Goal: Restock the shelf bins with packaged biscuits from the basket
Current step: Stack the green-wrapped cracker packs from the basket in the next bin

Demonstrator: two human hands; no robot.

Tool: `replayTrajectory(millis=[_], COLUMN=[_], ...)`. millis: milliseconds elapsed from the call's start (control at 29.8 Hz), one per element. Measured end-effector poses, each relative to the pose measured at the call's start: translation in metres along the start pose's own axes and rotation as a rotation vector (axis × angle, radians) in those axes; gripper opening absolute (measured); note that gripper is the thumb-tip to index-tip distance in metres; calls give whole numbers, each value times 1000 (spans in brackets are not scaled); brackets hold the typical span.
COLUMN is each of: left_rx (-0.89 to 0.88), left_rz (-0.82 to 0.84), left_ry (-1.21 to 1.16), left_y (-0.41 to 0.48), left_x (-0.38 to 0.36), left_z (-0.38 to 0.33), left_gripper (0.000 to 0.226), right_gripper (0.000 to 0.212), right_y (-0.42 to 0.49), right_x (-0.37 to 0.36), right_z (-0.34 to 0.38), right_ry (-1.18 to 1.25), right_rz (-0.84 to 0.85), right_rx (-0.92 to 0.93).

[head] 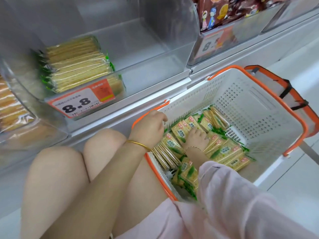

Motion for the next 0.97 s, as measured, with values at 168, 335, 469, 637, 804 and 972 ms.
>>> replayTrajectory(millis=[168, 335, 469, 637, 804, 972], left_rx=[16, 72, 195, 287, 253, 244], left_rz=[4, -7, 72, 127, 88, 120], left_ry=[0, -117, -317, -746, -895, -931], left_y=[3, 2, -1, -10, -14, -17], left_x=[-2, 0, 0, 5, 14, 20], left_z=[-1, 3, 0, -3, 2, 2], left_gripper=[35, 33, 65, 49, 37, 38], right_gripper=[46, 44, 48, 42, 26, 22], right_y=[3, -17, -59, -89, -91, -95], right_x=[11, 51, 109, 150, 159, 175], right_z=[1, -9, -20, -18, -26, -33], right_ry=[71, 583, 929, 1122, 1336, 1361], right_rz=[96, 278, 298, 309, 207, 163], right_rx=[73, 165, 362, 560, 499, 488])
Point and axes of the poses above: each hand's wrist, its own y-axis towards the middle knuckle, its own x-axis out of the back of the hand, z = x × y, the point moved 4 cm from there along y, towards the middle knuckle, and after that the axes turned 7 degrees about x, right-handed, at the moved point
